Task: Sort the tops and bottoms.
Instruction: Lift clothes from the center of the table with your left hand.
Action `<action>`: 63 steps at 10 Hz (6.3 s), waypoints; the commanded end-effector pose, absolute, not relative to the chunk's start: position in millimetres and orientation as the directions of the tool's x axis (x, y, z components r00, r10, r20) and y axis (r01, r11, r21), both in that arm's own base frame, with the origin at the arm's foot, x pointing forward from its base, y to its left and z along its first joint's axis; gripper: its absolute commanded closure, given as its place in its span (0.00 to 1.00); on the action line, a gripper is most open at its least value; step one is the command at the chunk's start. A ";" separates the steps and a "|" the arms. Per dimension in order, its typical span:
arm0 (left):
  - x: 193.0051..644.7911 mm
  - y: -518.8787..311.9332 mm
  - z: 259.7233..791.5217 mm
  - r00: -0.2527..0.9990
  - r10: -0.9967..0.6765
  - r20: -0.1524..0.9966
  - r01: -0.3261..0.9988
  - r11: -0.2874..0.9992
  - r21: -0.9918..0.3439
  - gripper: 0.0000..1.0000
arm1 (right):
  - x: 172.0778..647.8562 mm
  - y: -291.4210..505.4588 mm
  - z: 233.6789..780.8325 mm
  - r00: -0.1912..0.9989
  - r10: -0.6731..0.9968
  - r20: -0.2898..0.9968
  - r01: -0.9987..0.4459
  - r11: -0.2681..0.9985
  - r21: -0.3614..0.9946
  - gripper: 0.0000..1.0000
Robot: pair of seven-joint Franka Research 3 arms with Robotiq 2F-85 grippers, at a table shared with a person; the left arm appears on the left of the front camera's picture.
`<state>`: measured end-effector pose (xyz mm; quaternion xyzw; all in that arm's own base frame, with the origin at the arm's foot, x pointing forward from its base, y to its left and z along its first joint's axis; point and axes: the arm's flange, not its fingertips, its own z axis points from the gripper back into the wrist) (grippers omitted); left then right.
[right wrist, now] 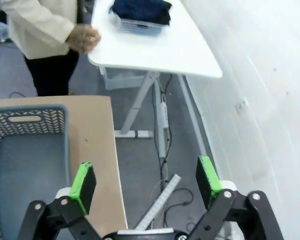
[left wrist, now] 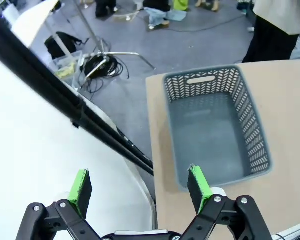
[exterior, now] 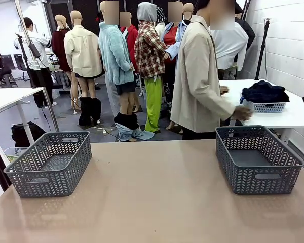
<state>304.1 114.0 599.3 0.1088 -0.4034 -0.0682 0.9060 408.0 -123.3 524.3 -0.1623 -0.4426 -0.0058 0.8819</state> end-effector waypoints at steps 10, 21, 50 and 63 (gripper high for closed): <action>304.1 114.0 599.3 0.665 -0.211 0.716 0.036 0.967 0.252 0.00 | 408.0 -123.3 524.3 0.608 0.133 0.783 0.154 0.947 -0.281 0.00; 304.1 114.0 599.3 0.665 -0.211 0.716 0.036 0.967 0.252 0.00 | 408.0 -123.3 524.3 0.608 0.133 0.783 0.154 0.947 -0.281 0.00; 304.1 114.0 599.3 0.665 -0.211 0.716 0.036 0.967 0.252 0.00 | 408.0 -123.3 524.3 0.608 0.133 0.783 0.154 0.947 -0.281 0.00; 304.1 114.0 599.3 0.665 -0.211 0.716 0.036 0.967 0.252 0.00 | 408.0 -123.3 524.3 0.608 0.133 0.783 0.154 0.947 -0.281 0.00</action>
